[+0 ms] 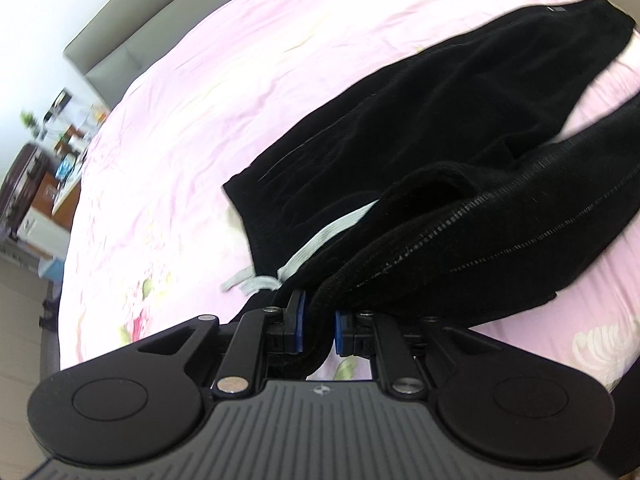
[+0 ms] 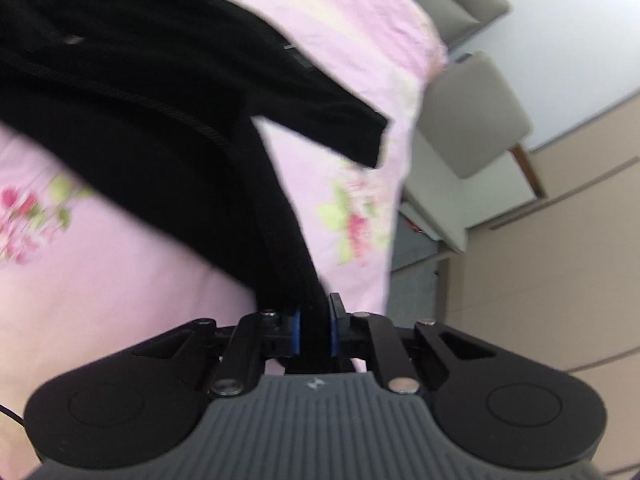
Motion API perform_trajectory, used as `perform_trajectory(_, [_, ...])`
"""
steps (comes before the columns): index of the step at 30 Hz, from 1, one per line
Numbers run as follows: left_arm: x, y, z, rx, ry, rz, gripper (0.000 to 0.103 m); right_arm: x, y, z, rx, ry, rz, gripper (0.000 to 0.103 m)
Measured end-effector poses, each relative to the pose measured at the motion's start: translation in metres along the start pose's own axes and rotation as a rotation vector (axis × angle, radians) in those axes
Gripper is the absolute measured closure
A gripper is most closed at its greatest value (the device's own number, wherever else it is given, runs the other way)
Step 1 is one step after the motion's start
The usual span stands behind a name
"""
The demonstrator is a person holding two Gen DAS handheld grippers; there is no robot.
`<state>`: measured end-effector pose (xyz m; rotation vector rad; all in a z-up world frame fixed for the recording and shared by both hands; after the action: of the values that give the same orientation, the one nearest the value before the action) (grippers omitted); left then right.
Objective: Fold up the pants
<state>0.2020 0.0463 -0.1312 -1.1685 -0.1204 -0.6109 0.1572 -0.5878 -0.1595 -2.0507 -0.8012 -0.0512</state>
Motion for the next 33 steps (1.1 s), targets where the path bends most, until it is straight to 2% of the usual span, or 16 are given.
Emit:
perform_trajectory(3, [-0.009, 0.000, 0.016, -0.011, -0.066, 0.011, 0.088, 0.003, -0.011, -0.047, -0.082, 0.079, 0.003, 0.097])
perform_trajectory(7, [-0.018, -0.006, 0.035, -0.026, -0.143, 0.001, 0.088, 0.010, -0.021, -0.095, -0.070, 0.209, -0.033, 0.096])
perform_trajectory(10, [-0.016, -0.011, 0.052, -0.062, -0.213, -0.013, 0.088, 0.029, -0.020, -0.105, -0.094, 0.211, -0.053, 0.096])
perform_trajectory(15, [0.016, -0.007, 0.073, -0.044, -0.234, -0.032, 0.088, 0.086, 0.009, -0.107, -0.131, 0.141, -0.046, 0.096])
perform_trajectory(22, [0.088, 0.036, 0.100, -0.012, -0.237, 0.009, 0.088, 0.170, 0.087, -0.117, -0.140, 0.094, 0.001, 0.096])
perform_trajectory(27, [0.139, 0.096, 0.108, 0.022, -0.194, 0.057, 0.088, 0.231, 0.152, -0.114, -0.149, 0.059, 0.046, 0.096])
perform_trajectory(33, [0.169, 0.175, 0.106, -0.011, -0.162, 0.136, 0.087, 0.282, 0.231, -0.093, -0.149, 0.011, 0.115, 0.096])
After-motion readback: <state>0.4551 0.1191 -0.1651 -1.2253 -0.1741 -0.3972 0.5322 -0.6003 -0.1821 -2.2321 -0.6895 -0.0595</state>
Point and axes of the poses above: each gripper's, at about its wrist camera, not at the fingertips, and y roughly the way its jaws point, z to its left, x to its top, the point moved 6 cm from there along y, roughly the way its jaws point, and after that the axes turned 2 degrees about z, right-handed, at the moved point
